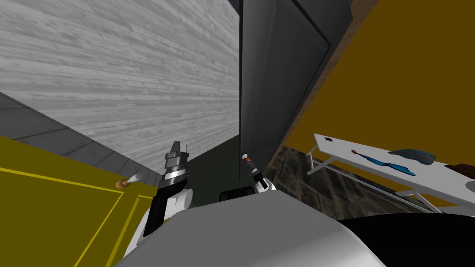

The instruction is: Push the door open

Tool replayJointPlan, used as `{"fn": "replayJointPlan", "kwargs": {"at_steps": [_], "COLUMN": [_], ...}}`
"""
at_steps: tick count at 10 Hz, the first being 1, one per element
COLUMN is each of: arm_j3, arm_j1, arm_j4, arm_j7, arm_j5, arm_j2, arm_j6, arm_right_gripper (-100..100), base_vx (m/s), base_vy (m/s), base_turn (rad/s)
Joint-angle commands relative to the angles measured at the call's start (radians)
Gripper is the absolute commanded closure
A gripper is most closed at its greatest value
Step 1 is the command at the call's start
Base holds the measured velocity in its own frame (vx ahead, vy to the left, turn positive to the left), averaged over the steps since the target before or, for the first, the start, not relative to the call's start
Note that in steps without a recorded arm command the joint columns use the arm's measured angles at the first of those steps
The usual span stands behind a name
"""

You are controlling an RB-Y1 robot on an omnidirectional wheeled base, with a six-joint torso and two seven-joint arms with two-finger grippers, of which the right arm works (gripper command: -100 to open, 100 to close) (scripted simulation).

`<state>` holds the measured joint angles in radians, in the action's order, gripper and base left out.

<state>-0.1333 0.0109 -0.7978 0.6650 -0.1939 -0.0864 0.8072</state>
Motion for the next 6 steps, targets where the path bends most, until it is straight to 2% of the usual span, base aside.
{"fn": "replayJointPlan", "kwargs": {"at_steps": [1,5,6], "arm_j3": [-0.001,-0.016,-0.023], "arm_j1": [0.010,0.017,0.021], "arm_j4": [0.004,0.011,0.015], "arm_j7": [-0.050,-0.133,-0.171], "arm_j5": [0.018,0.044,0.058], "arm_j2": [-0.005,-0.007,-0.008], "arm_j6": [0.002,0.003,0.003], "arm_right_gripper": [100,100,100], "base_vx": [0.041,0.045,0.038], "base_vy": [0.020,0.021,0.022], "base_turn": [-0.048,-0.041,-0.038]}}
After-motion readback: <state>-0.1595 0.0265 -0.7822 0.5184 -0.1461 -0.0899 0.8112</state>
